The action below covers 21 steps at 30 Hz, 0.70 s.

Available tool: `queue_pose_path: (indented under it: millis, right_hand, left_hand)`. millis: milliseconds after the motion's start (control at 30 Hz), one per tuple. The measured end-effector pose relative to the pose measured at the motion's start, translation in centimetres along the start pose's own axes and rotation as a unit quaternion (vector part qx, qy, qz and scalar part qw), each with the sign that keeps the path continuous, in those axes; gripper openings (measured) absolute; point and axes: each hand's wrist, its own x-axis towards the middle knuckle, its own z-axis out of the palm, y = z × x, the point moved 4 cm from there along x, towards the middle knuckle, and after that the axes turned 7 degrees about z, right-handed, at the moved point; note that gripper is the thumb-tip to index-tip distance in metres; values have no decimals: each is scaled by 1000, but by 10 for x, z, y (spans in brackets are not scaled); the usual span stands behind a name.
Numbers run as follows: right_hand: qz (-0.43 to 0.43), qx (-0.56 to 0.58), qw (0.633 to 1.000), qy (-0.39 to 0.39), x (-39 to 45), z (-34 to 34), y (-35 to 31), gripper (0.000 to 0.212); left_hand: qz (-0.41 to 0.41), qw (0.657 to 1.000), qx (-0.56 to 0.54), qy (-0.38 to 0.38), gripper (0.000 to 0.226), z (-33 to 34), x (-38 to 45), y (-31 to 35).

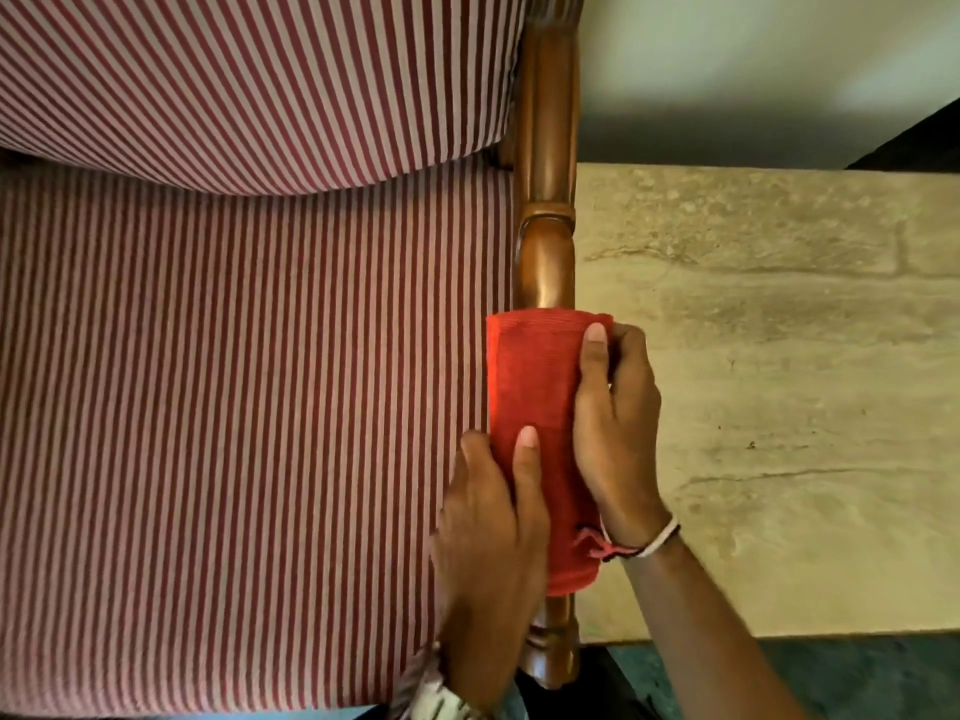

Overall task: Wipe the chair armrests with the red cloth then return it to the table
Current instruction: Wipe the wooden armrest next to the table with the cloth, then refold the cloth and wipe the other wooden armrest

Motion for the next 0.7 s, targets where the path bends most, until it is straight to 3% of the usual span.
queue_pose_path:
  millis: [167, 333, 500, 700]
  right_hand:
    - [-48, -22, 996, 67, 13, 18, -24, 19]
    - [-94, -77, 987, 108, 25, 32, -60, 29]
    - [-139, -96, 978, 121, -7, 75, -99, 28]
    - [-168, -88, 977, 95, -69, 179, -156, 16]
  left_hand:
    - [0, 999, -38, 37, 73, 1, 26, 10]
    - [37, 998, -41, 29, 70, -26, 56, 22]
    - [45, 998, -23, 34, 76, -101, 64, 0]
    - [12, 998, 7, 54, 74, -224, 77, -58]
